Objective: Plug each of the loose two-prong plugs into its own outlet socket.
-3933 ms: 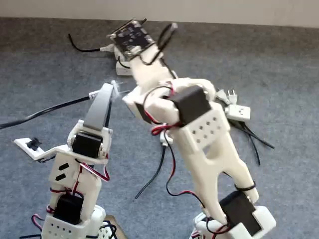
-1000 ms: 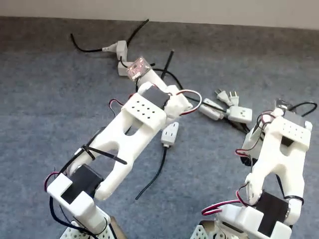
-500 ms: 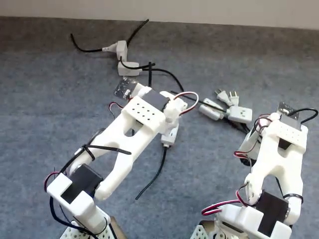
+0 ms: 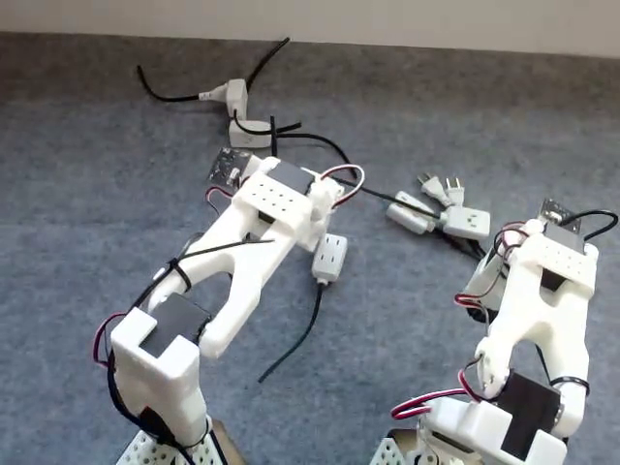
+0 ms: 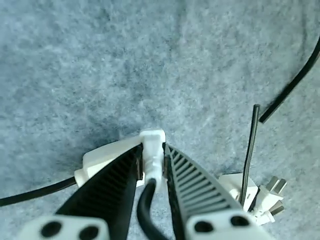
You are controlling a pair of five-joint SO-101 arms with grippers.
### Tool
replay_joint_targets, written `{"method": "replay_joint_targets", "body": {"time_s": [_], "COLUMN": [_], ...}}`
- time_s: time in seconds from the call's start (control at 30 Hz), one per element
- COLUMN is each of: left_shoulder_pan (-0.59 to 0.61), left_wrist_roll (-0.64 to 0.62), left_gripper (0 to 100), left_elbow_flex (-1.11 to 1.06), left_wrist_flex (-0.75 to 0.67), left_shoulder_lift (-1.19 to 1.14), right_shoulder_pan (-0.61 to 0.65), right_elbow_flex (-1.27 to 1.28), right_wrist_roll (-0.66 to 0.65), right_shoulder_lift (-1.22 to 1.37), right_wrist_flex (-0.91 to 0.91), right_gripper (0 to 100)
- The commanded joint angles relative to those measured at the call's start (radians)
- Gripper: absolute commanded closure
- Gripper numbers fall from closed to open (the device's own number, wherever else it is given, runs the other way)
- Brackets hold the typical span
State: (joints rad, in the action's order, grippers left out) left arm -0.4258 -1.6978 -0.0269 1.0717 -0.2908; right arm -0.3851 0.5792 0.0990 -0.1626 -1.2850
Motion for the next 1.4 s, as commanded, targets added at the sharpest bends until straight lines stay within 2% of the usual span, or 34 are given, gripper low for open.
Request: {"method": "replay_joint_targets", "body": {"time_s": [0.0, 0.33, 0.83, 1.07, 1.23, 1.37], "left_shoulder_pan": [-0.036, -0.074, -0.07, -0.07, -0.025, 0.071], "left_wrist_roll": [0.002, 0.002, 0.002, 0.003, 0.123, 0.129], "left_gripper": [99, 99, 99, 99, 99, 99], "left_elbow_flex": [0.024, 0.087, 0.242, 0.305, 0.303, 0.305], "left_wrist_flex": [-0.009, 0.126, 0.138, 0.296, 0.391, 0.39], "left_shoulder_lift": [-0.004, 0.097, -0.137, -0.147, -0.148, -0.15], "right_shoulder_pan": [-0.01, -0.01, -0.01, -0.01, -0.01, -0.01], "right_elbow_flex": [-0.005, -0.007, -0.007, -0.007, -0.007, -0.007], "right_wrist_roll": [0.012, 0.012, 0.011, 0.011, 0.009, 0.009], "right_shoulder_lift": [-0.007, -0.007, -0.007, -0.007, -0.007, -0.007], "right_wrist_flex": [0.008, 0.008, 0.008, 0.008, 0.008, 0.008], "right_gripper": [99.1, 99.1, 99.1, 99.1, 99.1, 99.1]}}
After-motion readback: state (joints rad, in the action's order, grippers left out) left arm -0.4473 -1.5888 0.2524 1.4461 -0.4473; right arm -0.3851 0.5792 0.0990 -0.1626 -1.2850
